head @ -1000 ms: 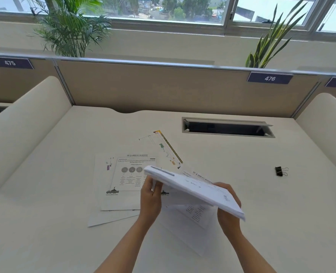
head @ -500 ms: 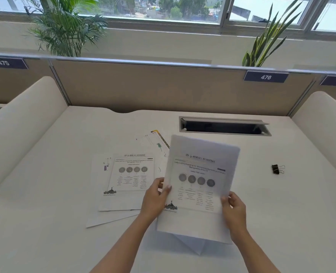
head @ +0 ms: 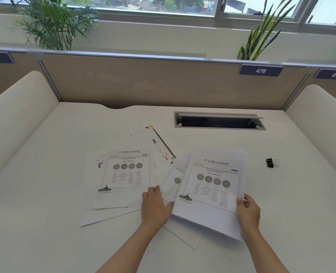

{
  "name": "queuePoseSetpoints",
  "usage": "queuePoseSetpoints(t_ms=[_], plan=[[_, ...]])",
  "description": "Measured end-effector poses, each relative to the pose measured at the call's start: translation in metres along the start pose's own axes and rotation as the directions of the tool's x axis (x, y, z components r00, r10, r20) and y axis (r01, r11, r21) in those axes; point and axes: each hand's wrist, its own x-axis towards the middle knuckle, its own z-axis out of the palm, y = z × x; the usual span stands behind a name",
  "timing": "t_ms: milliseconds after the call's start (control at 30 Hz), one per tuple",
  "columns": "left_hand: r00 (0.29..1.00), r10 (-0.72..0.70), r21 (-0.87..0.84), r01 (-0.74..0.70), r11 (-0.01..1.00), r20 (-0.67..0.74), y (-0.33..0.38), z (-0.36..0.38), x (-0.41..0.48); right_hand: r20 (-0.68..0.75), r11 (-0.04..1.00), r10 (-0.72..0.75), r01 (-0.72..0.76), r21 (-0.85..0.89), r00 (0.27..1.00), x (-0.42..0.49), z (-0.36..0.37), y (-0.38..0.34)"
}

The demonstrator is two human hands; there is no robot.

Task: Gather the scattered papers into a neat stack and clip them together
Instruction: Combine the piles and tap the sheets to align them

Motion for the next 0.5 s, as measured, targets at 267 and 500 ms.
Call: queuePoseSetpoints(t_ms=[267,500], plan=[[0.991,-0.079,0.090,0.069,0.993,0.110,0.014,-0.005,0.005,-0.040,1.000,0.000,-0.002,-0.028,0.999,0.008,-0.020,0.001],[0.988,-0.086,-0.087,0.098,0.991,0.128,0.015,-0.012,0.005,-0.038,0.999,-0.006,0.005,-0.042,0.999,0.009,-0.026,0.001]])
